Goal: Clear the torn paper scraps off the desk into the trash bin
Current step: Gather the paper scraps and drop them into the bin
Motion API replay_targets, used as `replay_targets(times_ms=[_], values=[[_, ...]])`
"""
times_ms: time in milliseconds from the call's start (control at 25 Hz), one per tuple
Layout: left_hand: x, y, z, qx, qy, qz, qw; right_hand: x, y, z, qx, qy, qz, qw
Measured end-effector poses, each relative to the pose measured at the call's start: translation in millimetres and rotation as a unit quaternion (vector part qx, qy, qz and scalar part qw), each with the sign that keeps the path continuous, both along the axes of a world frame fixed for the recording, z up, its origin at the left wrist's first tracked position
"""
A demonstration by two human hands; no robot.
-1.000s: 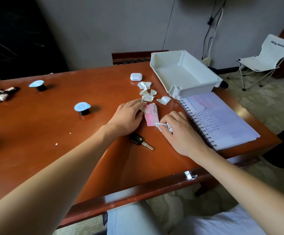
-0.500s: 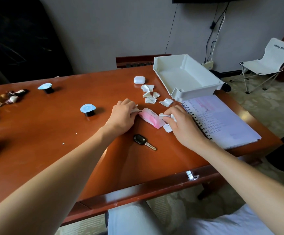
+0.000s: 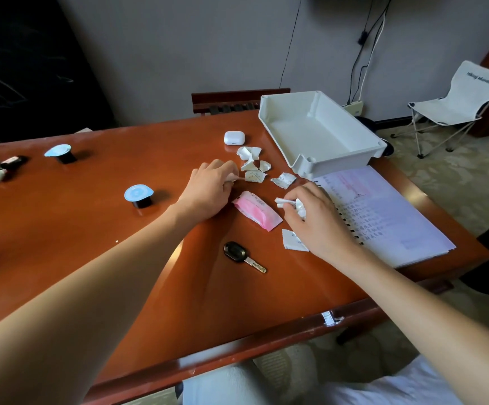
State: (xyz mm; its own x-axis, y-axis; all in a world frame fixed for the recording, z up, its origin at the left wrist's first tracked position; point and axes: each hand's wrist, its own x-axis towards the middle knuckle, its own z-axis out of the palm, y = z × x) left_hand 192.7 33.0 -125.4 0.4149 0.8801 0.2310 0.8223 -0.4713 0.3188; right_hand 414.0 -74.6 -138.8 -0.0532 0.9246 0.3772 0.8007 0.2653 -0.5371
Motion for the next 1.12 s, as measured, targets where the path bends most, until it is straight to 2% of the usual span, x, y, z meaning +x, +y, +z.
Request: replay_targets(times_ms=[80, 320, 560, 720, 920, 1120], values=[[4, 9, 1, -0.006, 0.004, -0.010, 1.000, 5, -9, -2, -0.014, -0.018, -0.011, 1.000], [15, 22, 2, -0.048, 0.020, -0.050, 0.997, 4, -15, -10, -0.017, -0.177, -0.052, 0.983], [20, 38, 2, -0.111, -0.017, -0.104, 0.988, 4, 6, -3, -0.013, -0.216, -0.010, 0.976], [23, 54, -2, -0.079, 0.042, -0.110, 0.990, 5, 20, 5, -0.011, -0.249, 0.004, 0.968], [24, 62, -15, -0.099, 0.064, -0.115, 0.986, 6, 38, 2, -0.066, -0.250, 0.047, 0.965], [20, 63, -20, -0.084, 0.008, -0.111, 0.990, 2, 52, 6, -0.071, -0.243, 0.043, 0.967]])
